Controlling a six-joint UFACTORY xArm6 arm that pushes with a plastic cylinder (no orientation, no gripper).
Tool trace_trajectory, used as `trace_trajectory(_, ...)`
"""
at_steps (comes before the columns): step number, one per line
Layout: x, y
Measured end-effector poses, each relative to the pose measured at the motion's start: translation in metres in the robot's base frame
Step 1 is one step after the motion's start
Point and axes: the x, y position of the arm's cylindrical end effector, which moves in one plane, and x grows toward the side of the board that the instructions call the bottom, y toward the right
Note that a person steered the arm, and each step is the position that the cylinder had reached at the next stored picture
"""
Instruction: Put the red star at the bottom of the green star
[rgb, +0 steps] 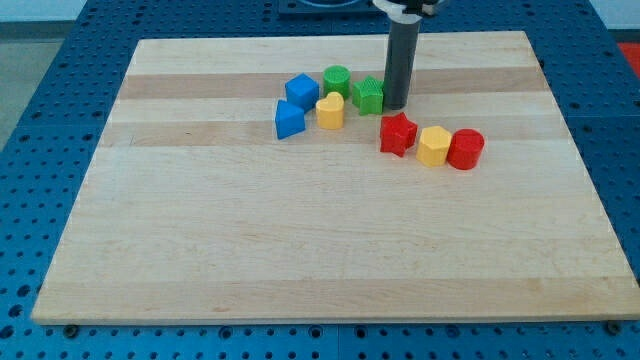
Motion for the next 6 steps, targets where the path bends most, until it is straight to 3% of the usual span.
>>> trace_trajectory(2,0.016,0.038)
trace_trajectory(5,0.114,0.04)
trace_trajectory(6,0.12,0.026)
